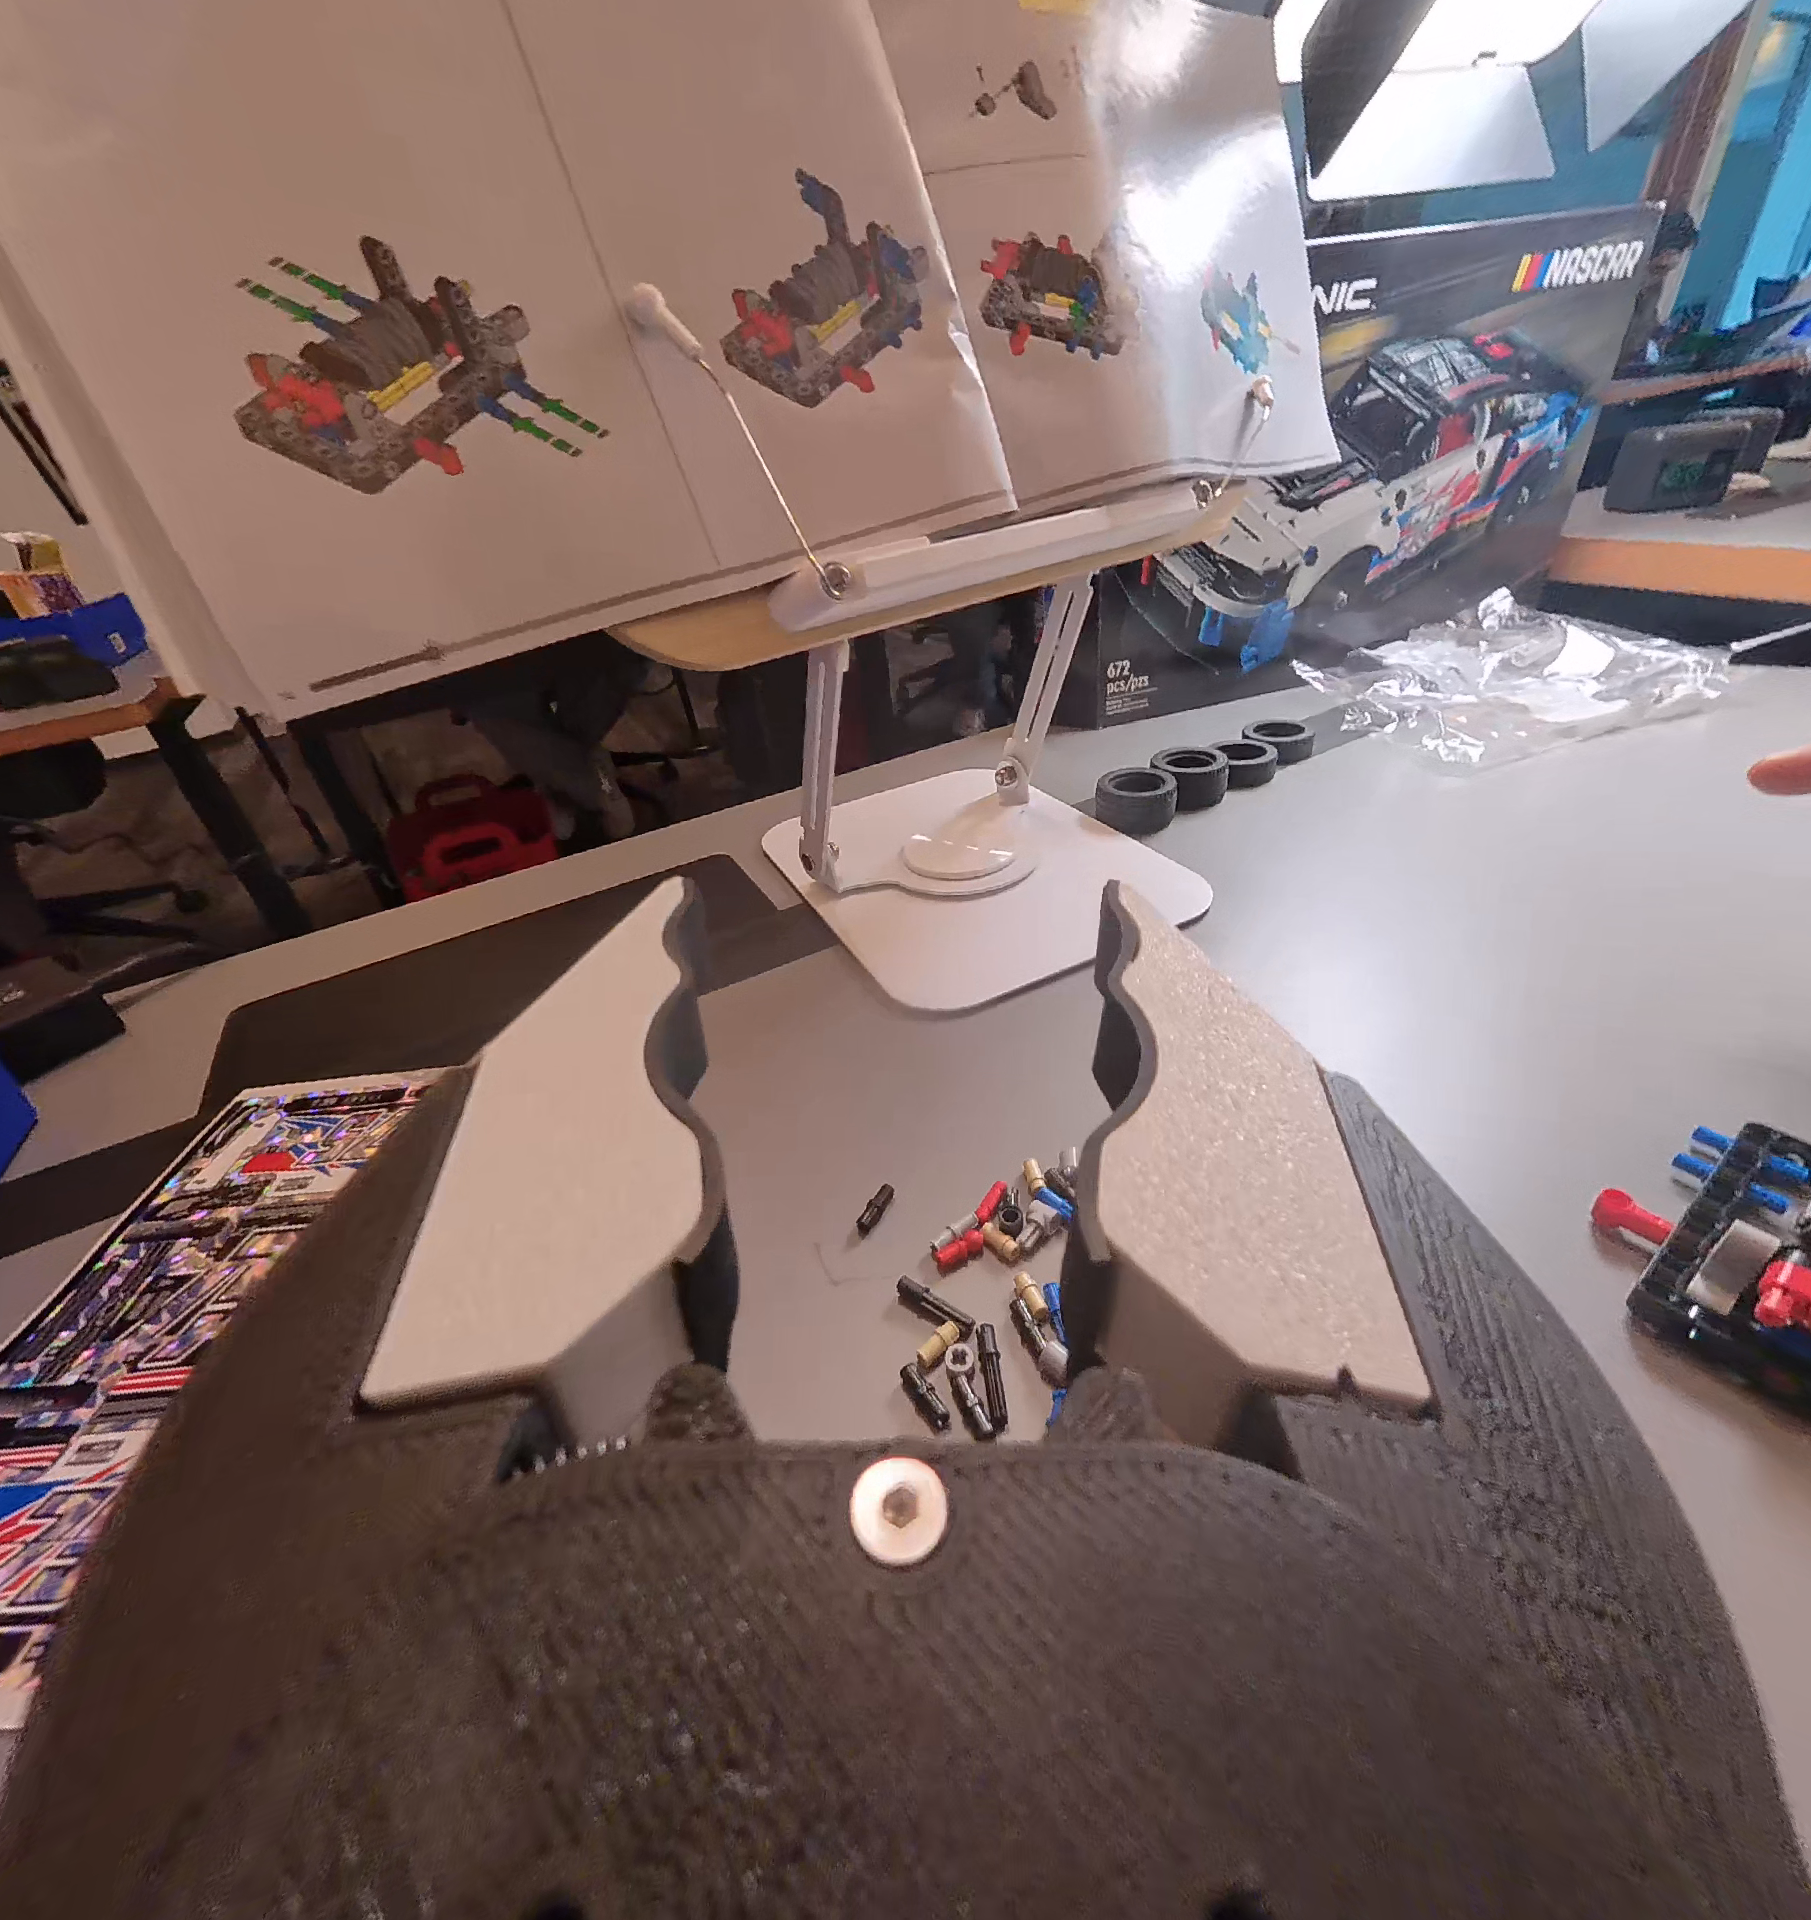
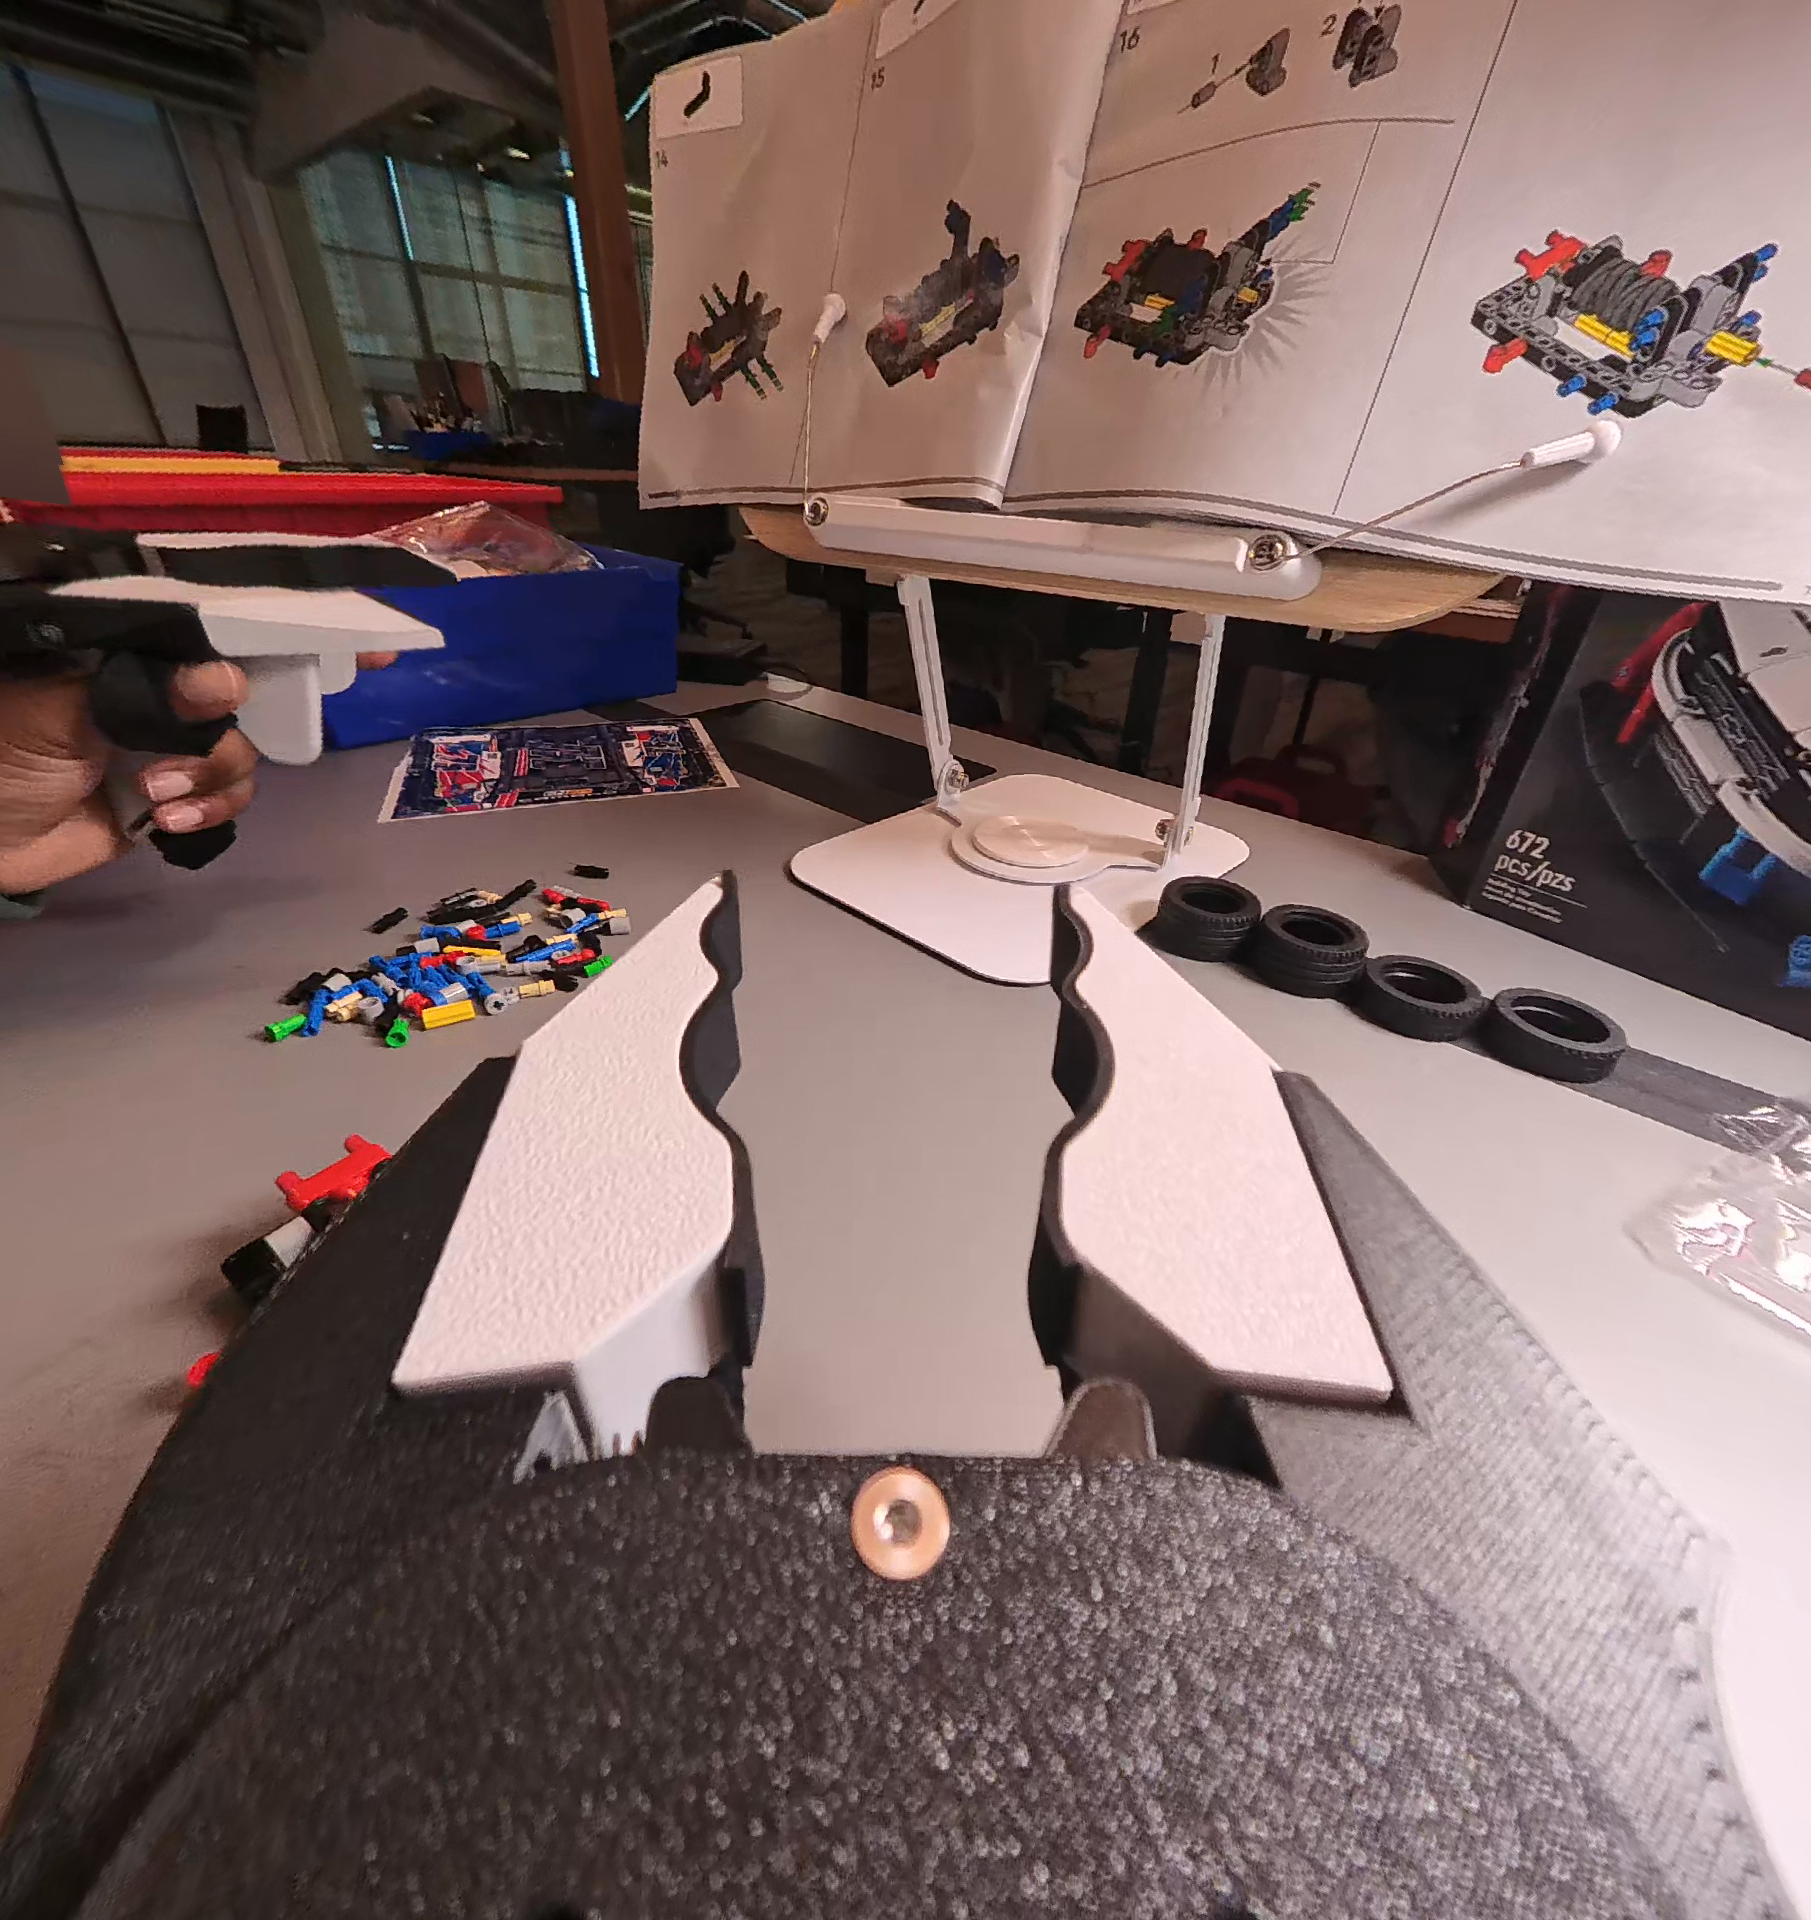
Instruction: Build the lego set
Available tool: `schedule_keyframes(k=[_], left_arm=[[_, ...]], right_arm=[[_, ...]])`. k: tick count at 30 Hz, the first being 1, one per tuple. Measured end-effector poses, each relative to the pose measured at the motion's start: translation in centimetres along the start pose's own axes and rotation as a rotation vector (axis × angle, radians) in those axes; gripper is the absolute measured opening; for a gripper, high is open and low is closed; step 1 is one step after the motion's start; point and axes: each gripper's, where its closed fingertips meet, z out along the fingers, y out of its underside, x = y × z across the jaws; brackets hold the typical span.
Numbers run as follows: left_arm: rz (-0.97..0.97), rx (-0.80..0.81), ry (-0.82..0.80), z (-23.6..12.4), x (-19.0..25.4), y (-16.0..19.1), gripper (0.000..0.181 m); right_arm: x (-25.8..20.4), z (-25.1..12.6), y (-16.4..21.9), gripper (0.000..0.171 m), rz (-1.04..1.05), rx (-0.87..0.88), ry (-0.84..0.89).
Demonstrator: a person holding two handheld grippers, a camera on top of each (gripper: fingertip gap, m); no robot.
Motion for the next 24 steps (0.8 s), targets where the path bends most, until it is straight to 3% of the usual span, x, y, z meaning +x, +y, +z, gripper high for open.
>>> schedule_keyframes(k=[24], left_arm=[[0.005,0.018,0.004,-0.02,0.32,-0.2,0.074]], right_arm=[[-0.09,-0.42,-0.83,0.064,-0.009,0.02,-0.008]])
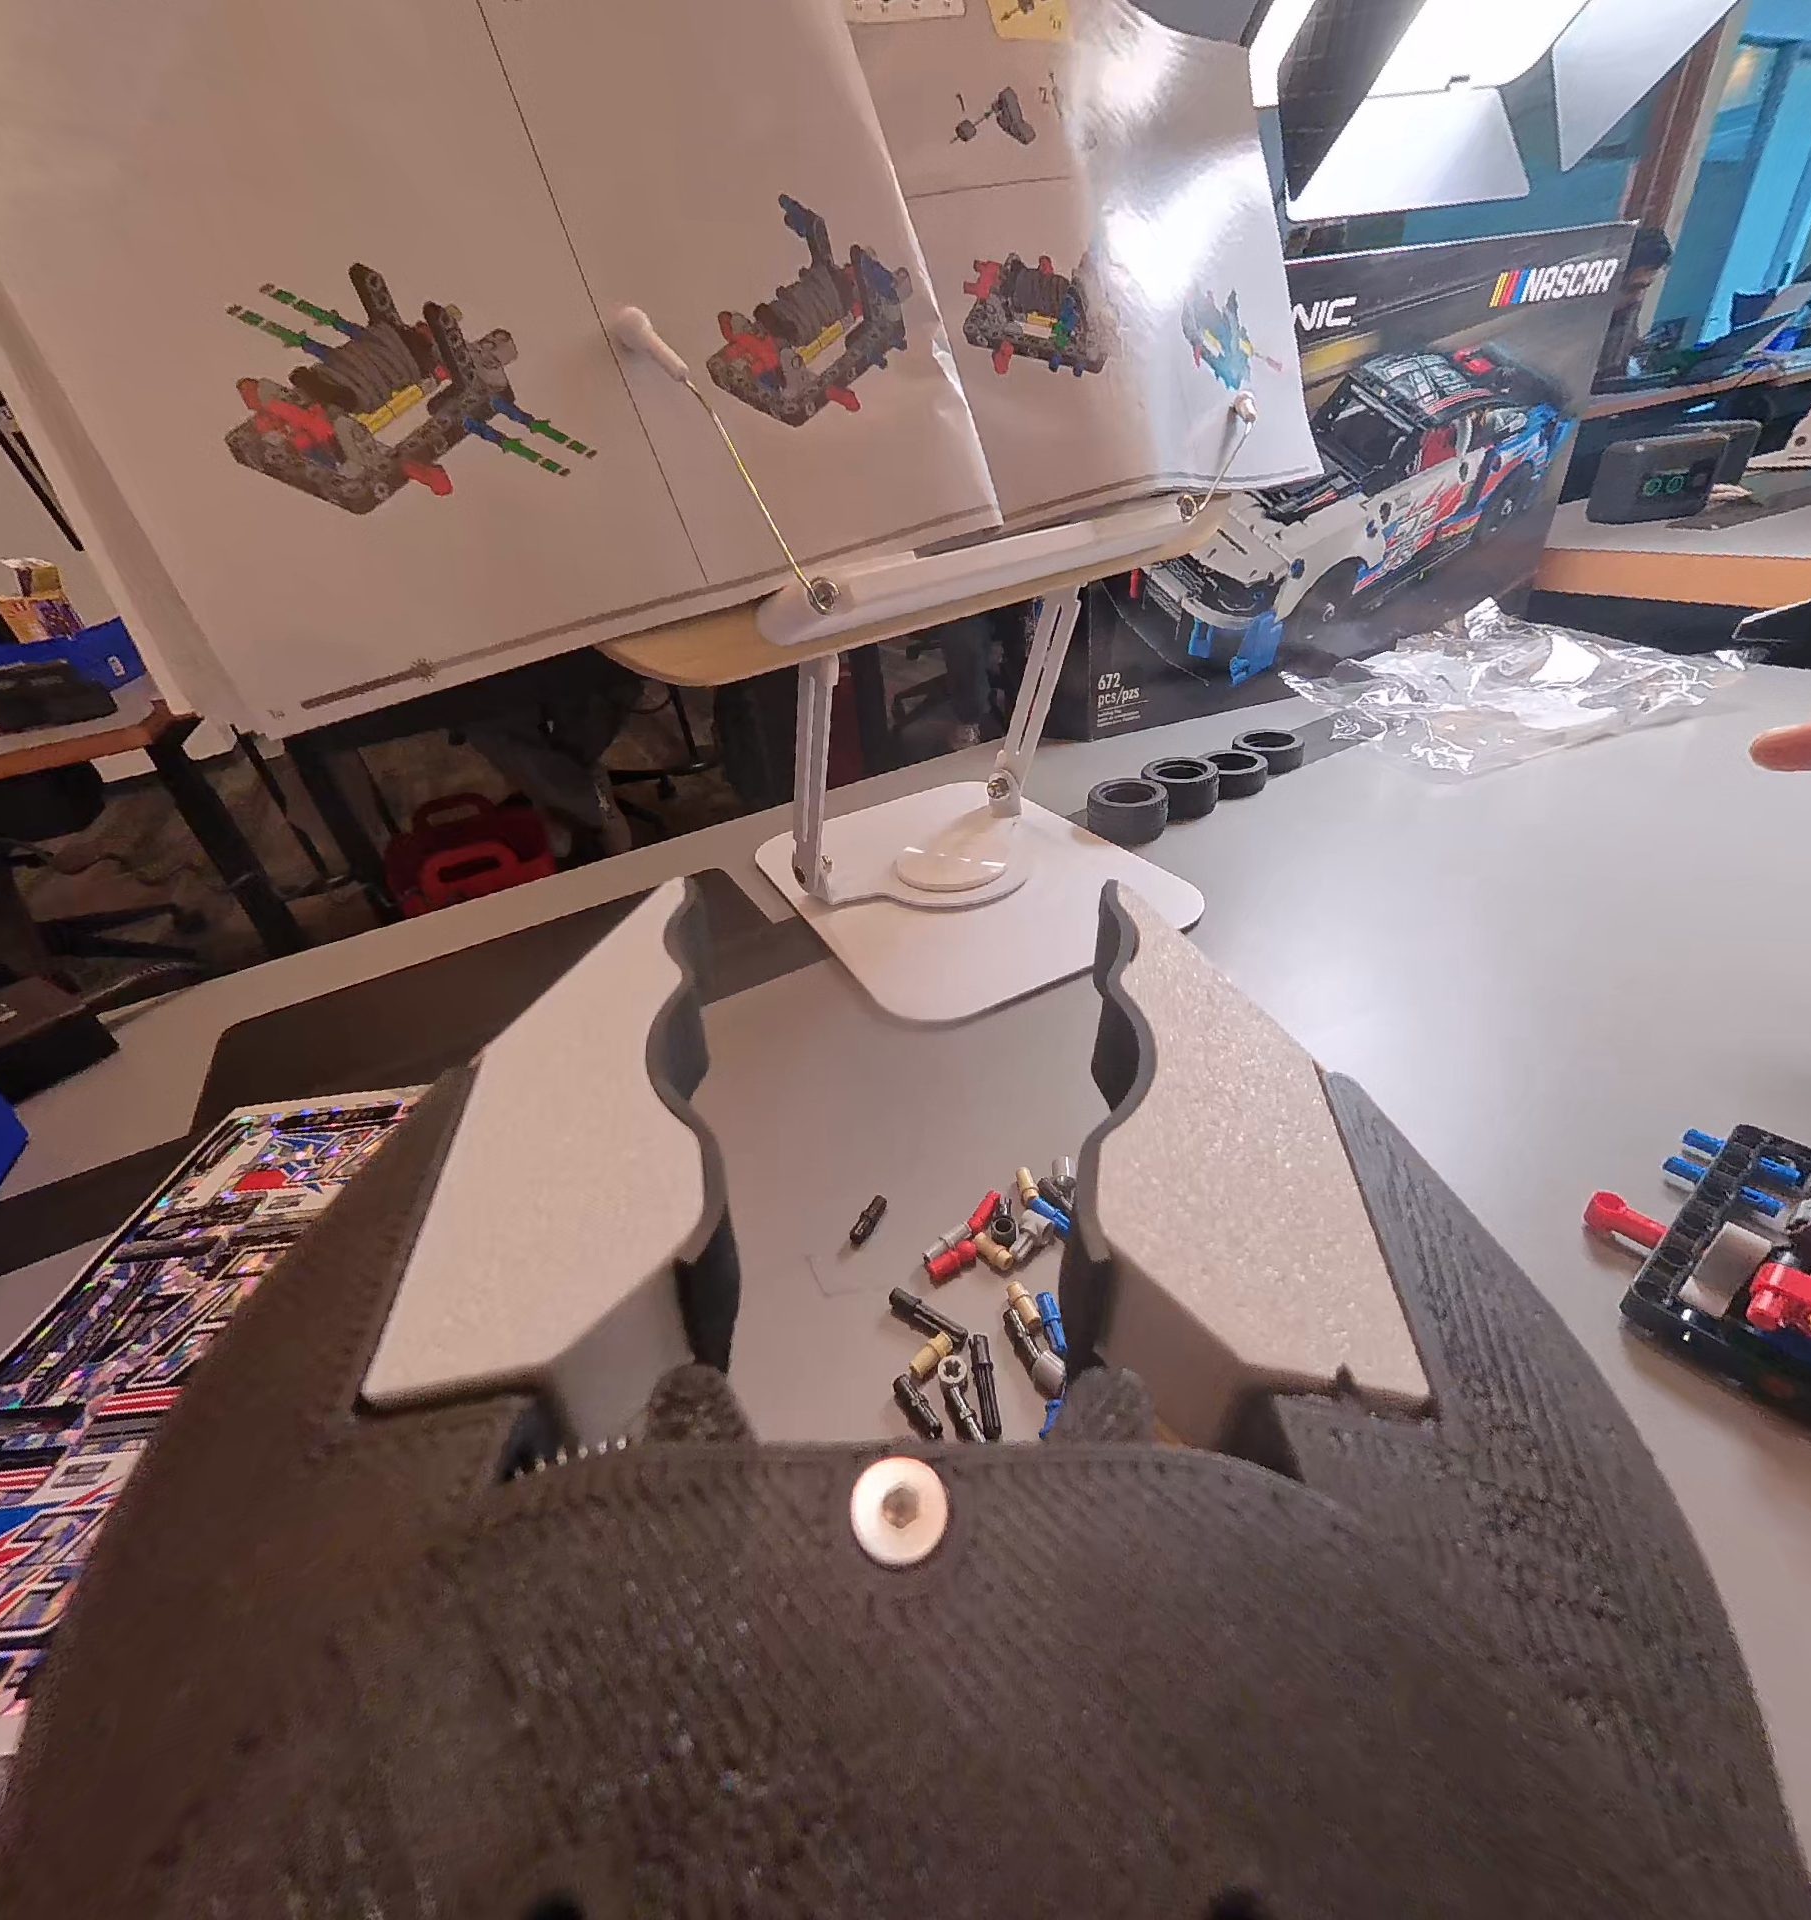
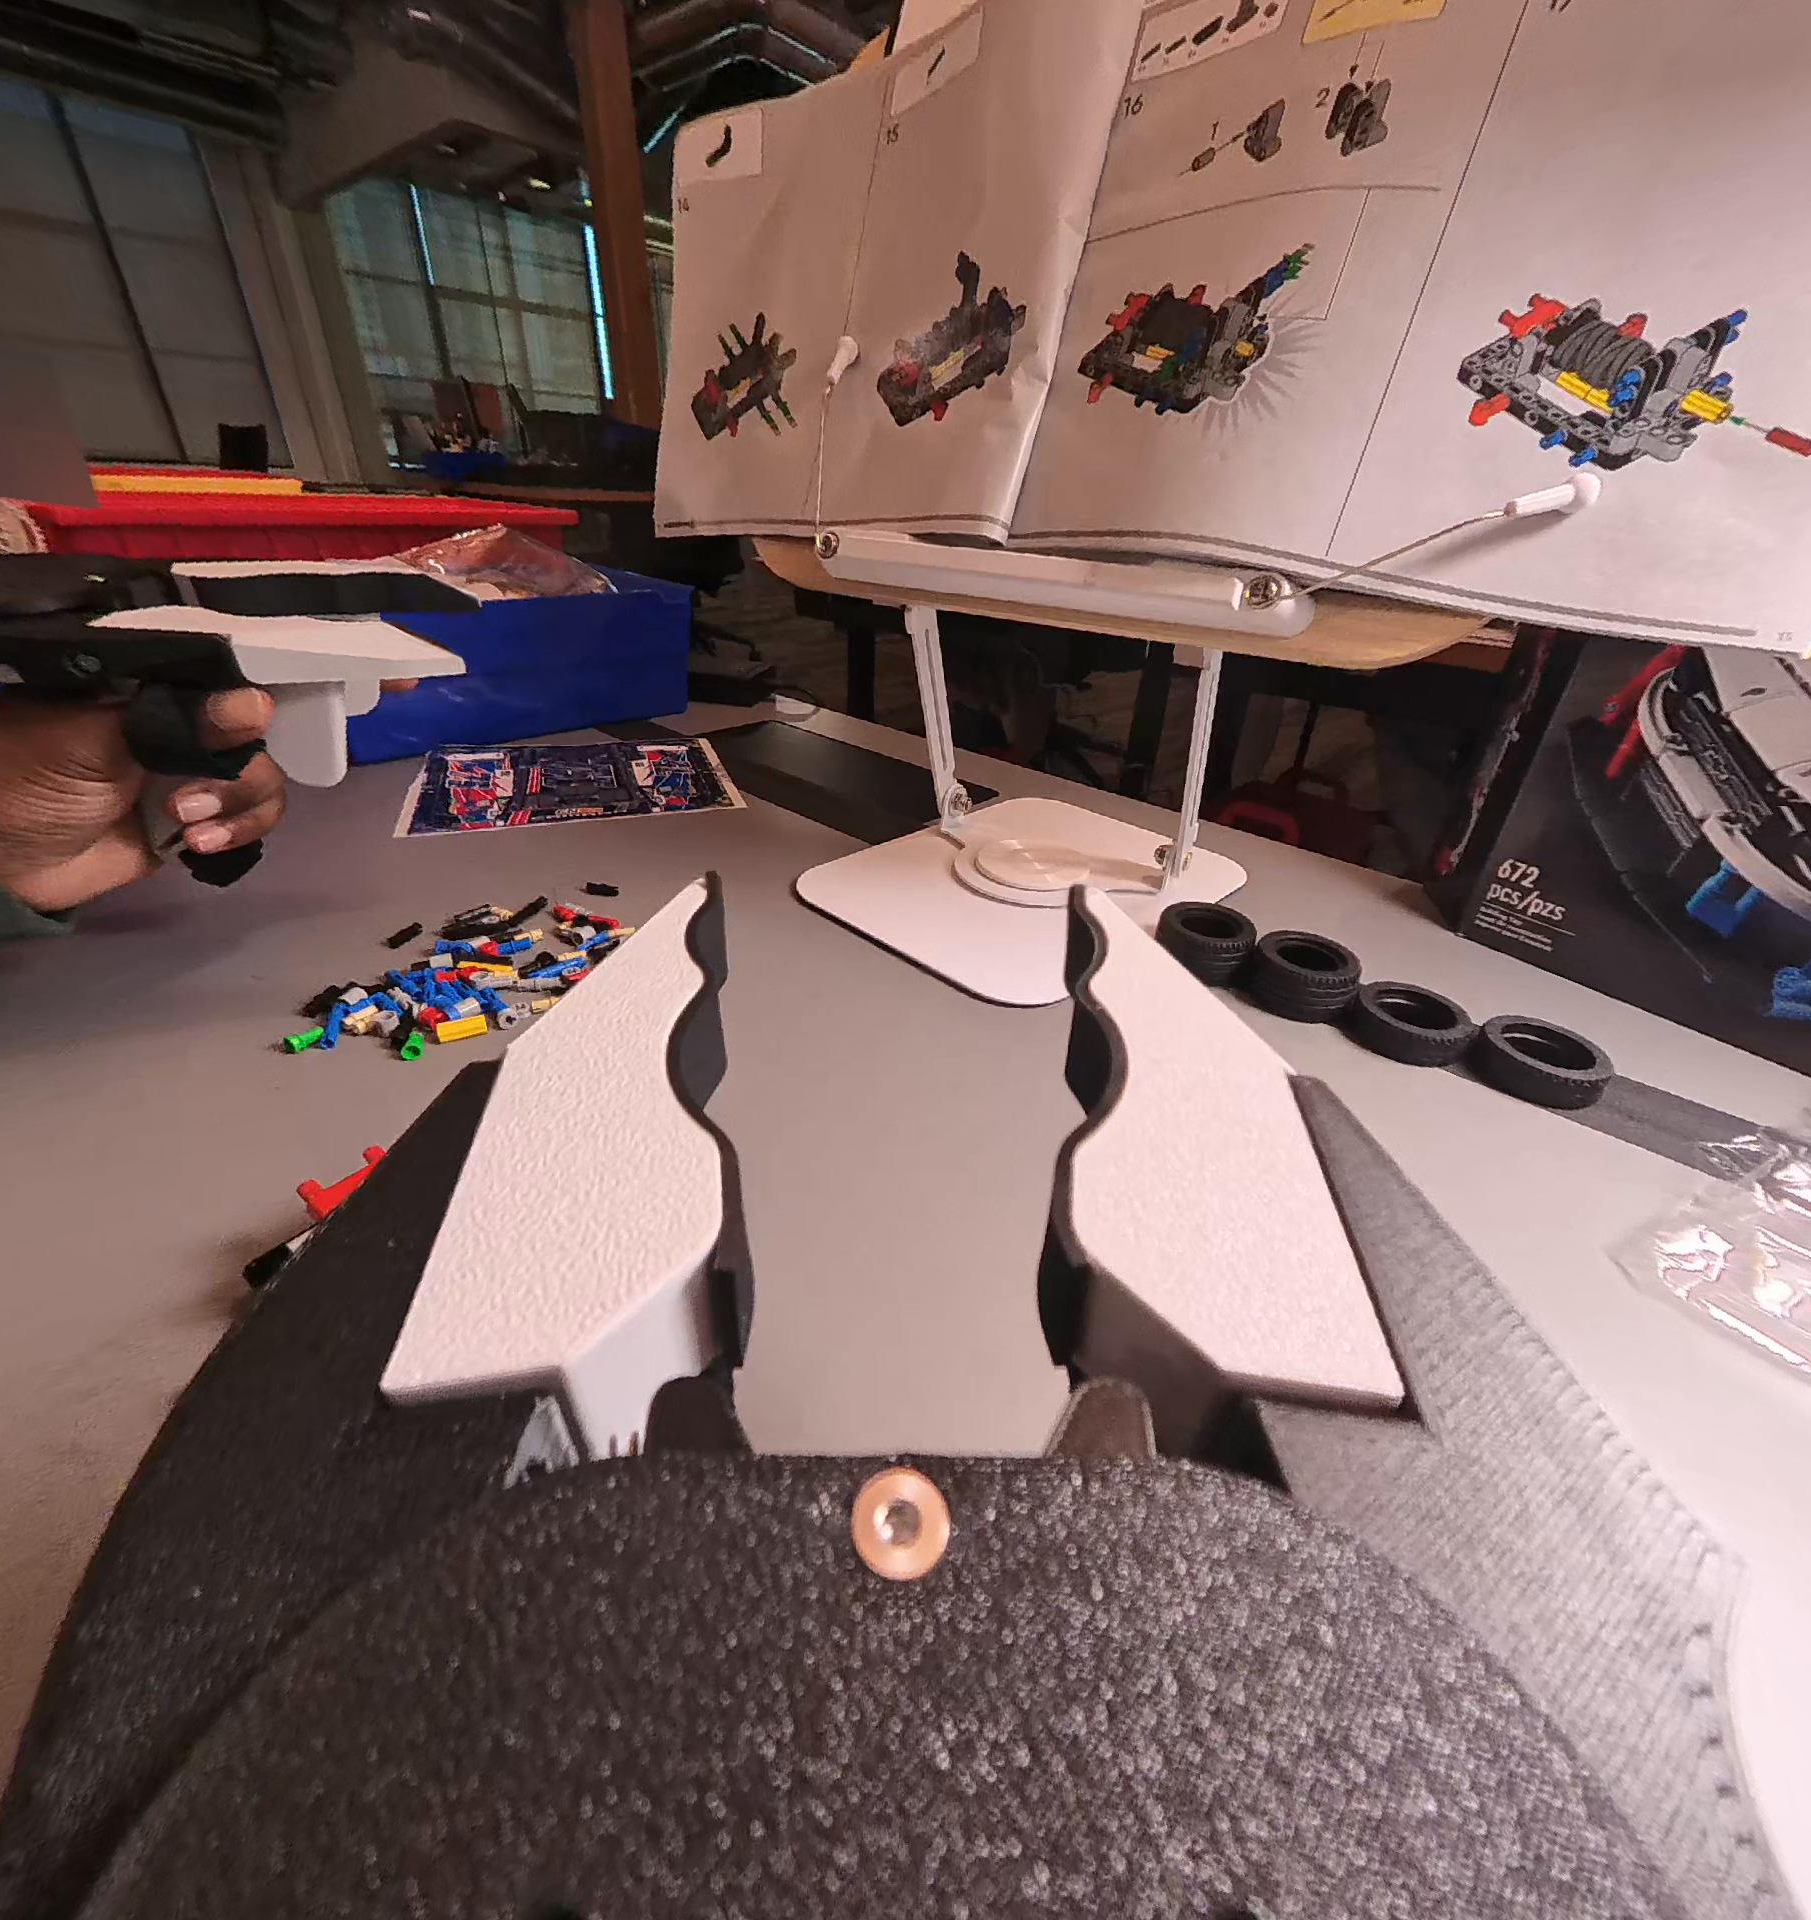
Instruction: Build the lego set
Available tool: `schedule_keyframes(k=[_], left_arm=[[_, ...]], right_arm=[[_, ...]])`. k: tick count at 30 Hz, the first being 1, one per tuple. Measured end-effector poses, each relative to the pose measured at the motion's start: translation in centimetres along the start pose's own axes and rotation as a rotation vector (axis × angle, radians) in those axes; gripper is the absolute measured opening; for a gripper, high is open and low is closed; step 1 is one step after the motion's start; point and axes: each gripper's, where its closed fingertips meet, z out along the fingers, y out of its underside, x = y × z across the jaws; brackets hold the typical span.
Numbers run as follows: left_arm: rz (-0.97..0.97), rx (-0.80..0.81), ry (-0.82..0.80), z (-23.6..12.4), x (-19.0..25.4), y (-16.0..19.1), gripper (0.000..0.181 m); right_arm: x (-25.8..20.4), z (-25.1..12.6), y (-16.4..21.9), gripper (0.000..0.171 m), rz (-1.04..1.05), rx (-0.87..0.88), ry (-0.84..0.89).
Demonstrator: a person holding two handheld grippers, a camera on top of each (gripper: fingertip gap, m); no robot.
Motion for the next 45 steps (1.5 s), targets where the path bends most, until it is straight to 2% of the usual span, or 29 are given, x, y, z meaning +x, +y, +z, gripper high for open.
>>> schedule_keyframes(k=[12,45], left_arm=[[-0.033,-0.005,-0.043,-0.3,-1.2,0.0,0.063],[-0.027,0.001,-0.04,-0.3,-1.2,-0.1,0.059]], right_arm=[[0.2,-0.2,-0.4,0.063,-0.018,0.007,0.012],[-0.3,0.0,0.1,0.06,-0.021,-0.009,-0.015]])
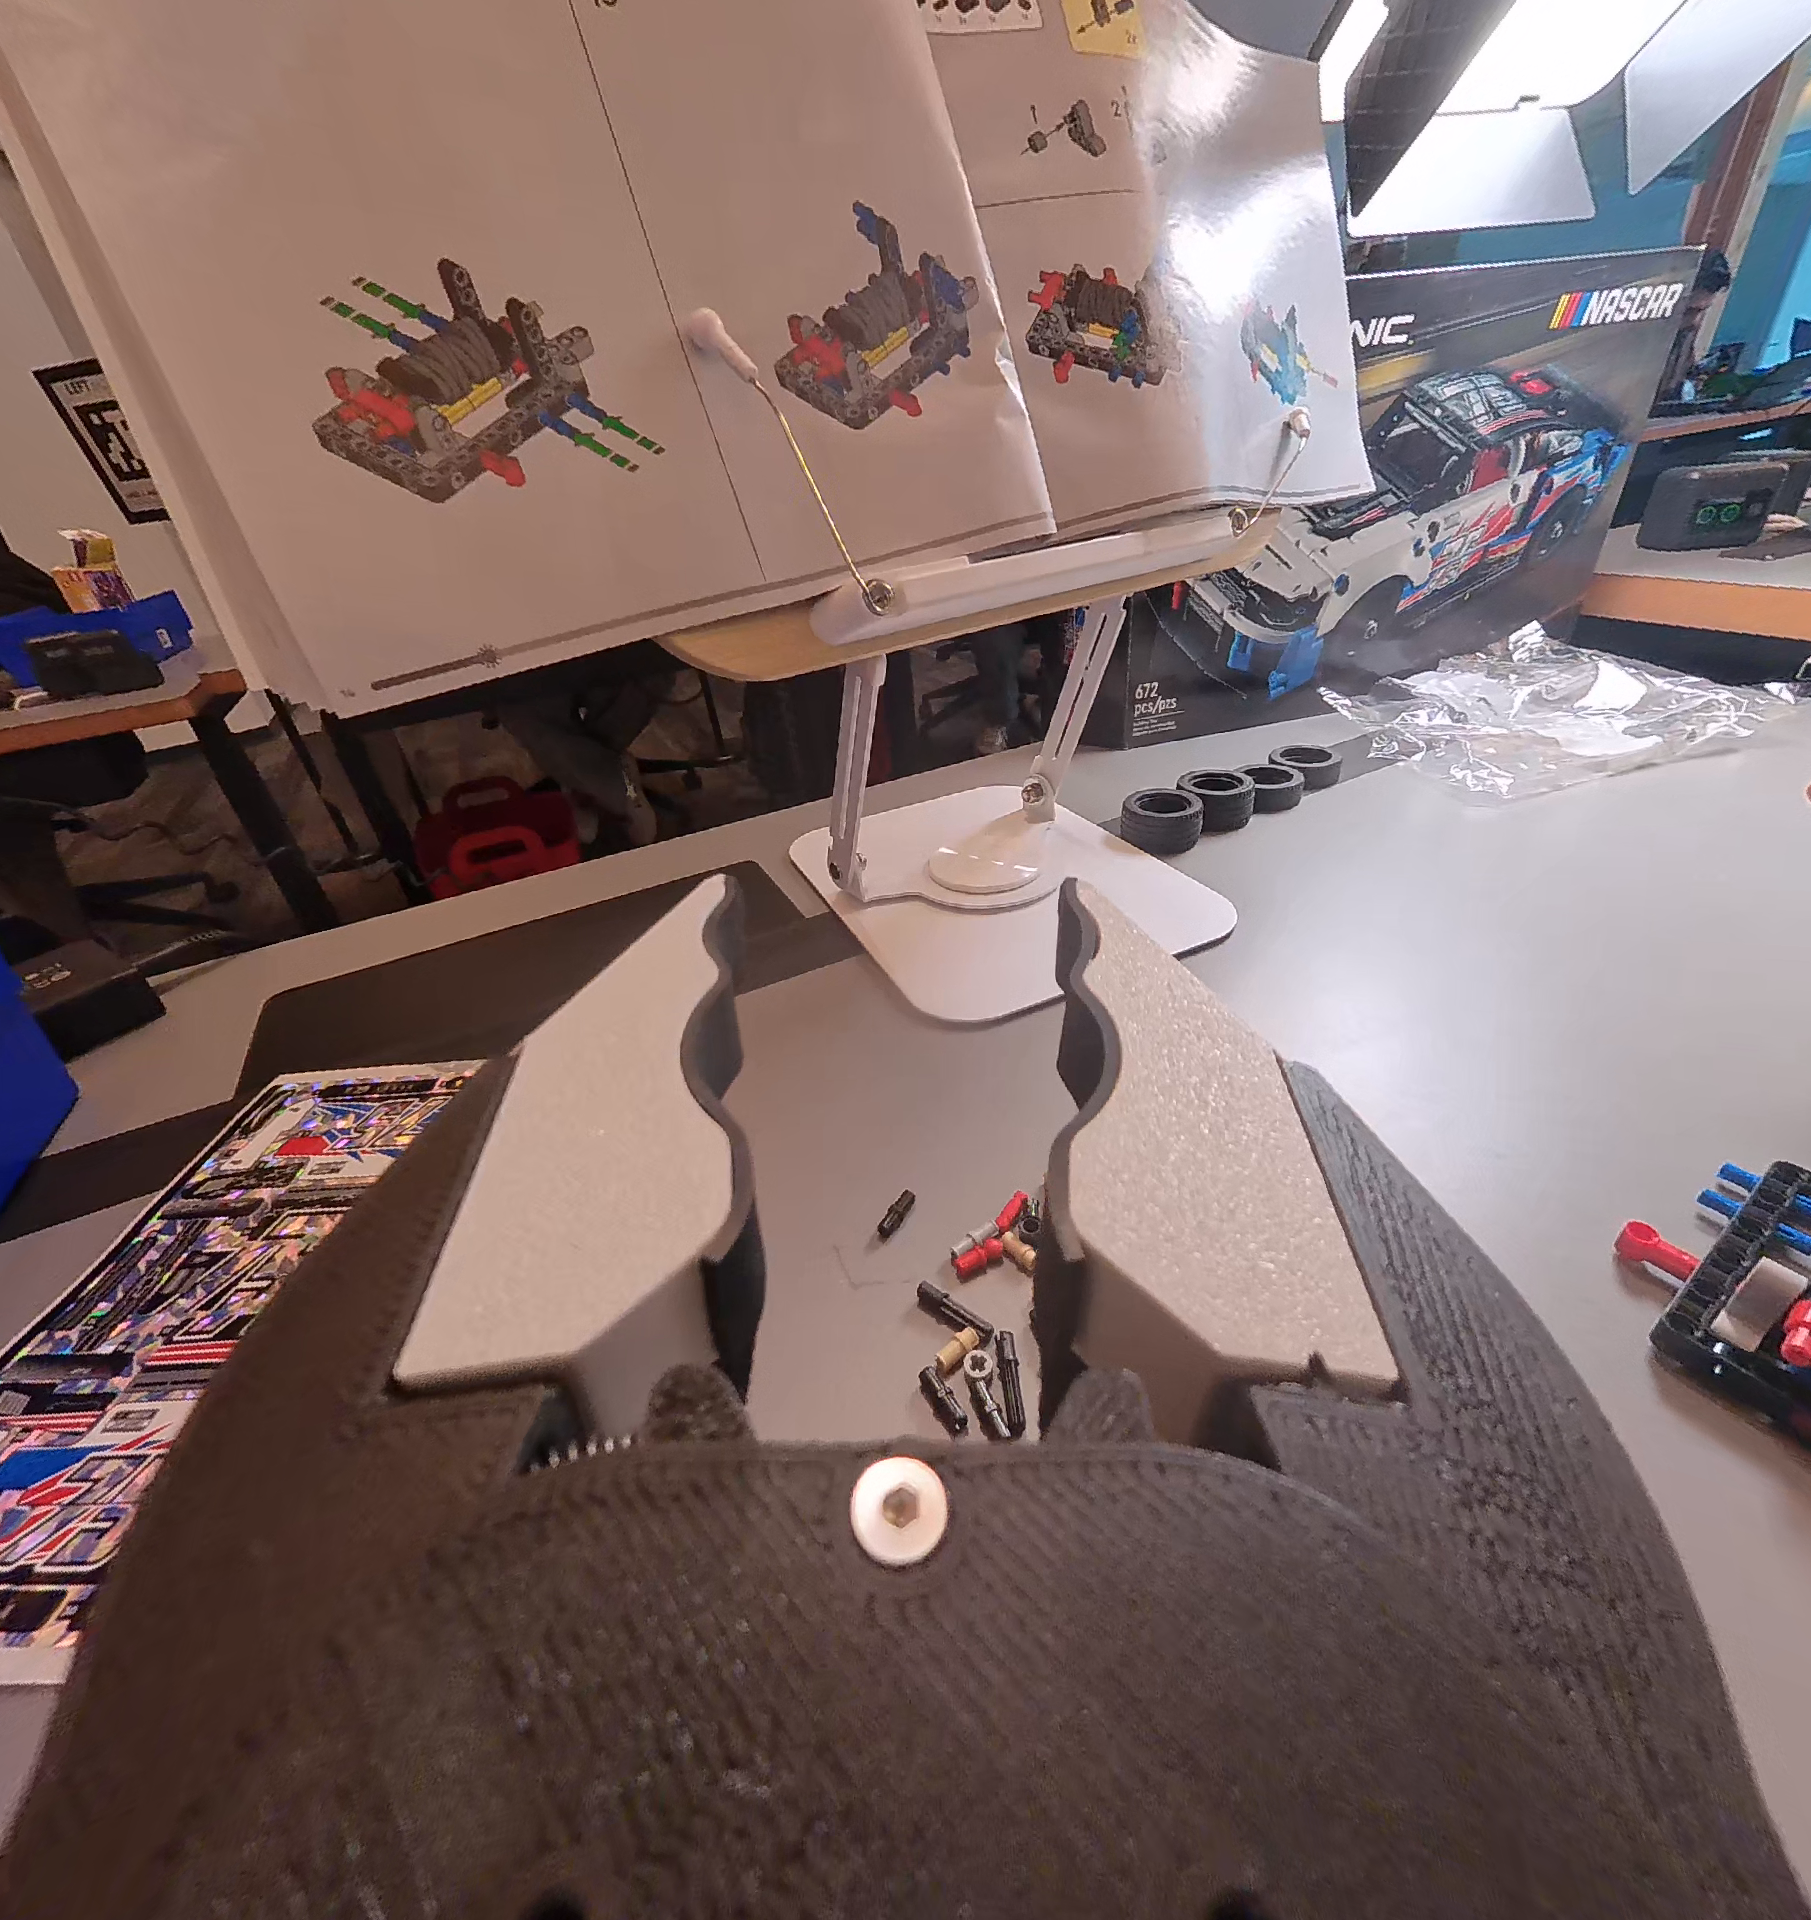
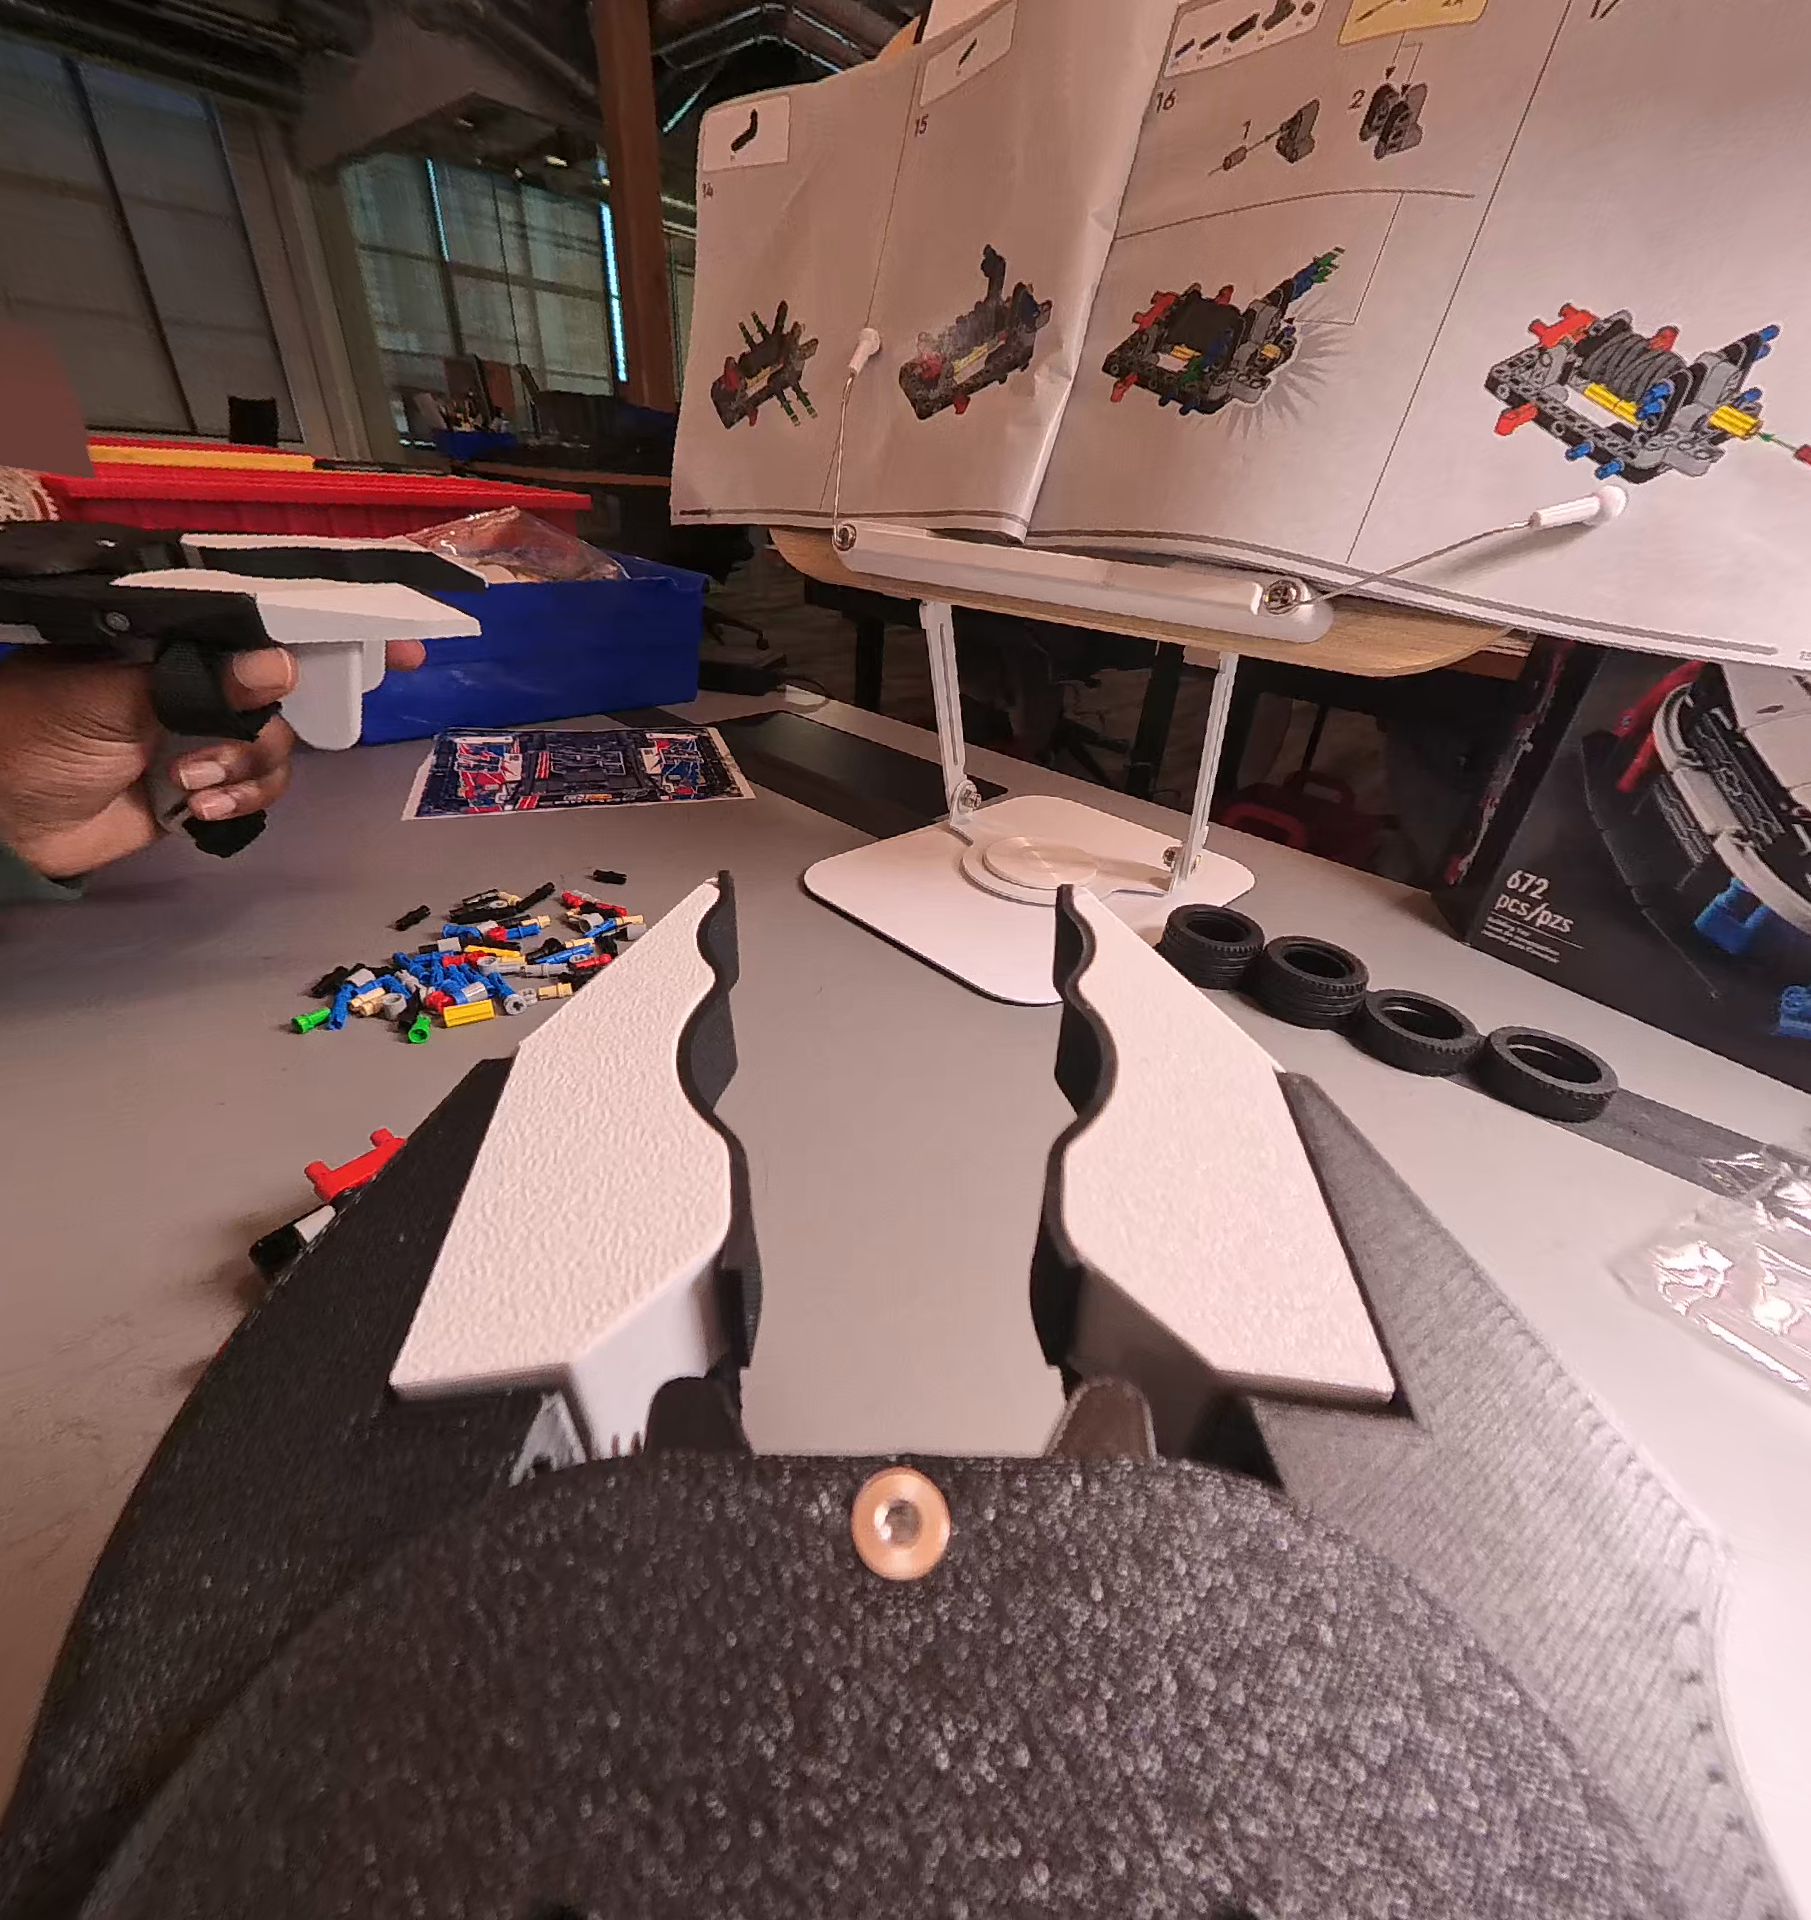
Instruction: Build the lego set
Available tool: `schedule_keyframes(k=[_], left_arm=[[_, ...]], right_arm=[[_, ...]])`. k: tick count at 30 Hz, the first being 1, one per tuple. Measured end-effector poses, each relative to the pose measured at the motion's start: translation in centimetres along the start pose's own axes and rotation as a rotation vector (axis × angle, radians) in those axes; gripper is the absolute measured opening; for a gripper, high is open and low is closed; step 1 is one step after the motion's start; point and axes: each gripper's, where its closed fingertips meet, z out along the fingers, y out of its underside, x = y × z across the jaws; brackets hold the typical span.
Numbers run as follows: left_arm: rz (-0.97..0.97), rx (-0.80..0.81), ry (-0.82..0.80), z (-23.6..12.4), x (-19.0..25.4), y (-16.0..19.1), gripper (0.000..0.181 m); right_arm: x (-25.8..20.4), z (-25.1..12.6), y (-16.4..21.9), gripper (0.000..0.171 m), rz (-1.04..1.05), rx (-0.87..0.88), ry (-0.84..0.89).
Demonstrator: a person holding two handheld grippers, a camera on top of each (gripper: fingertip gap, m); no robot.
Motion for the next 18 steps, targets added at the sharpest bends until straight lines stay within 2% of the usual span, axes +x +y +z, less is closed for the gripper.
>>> schedule_keyframes(k=[18], left_arm=[[0.015,0.023,-0.021,-0.32,-0.38,-0.62,0.056]], right_arm=[[0.37,-0.29,-0.75,0.059,-0.006,0.028,0.023]])
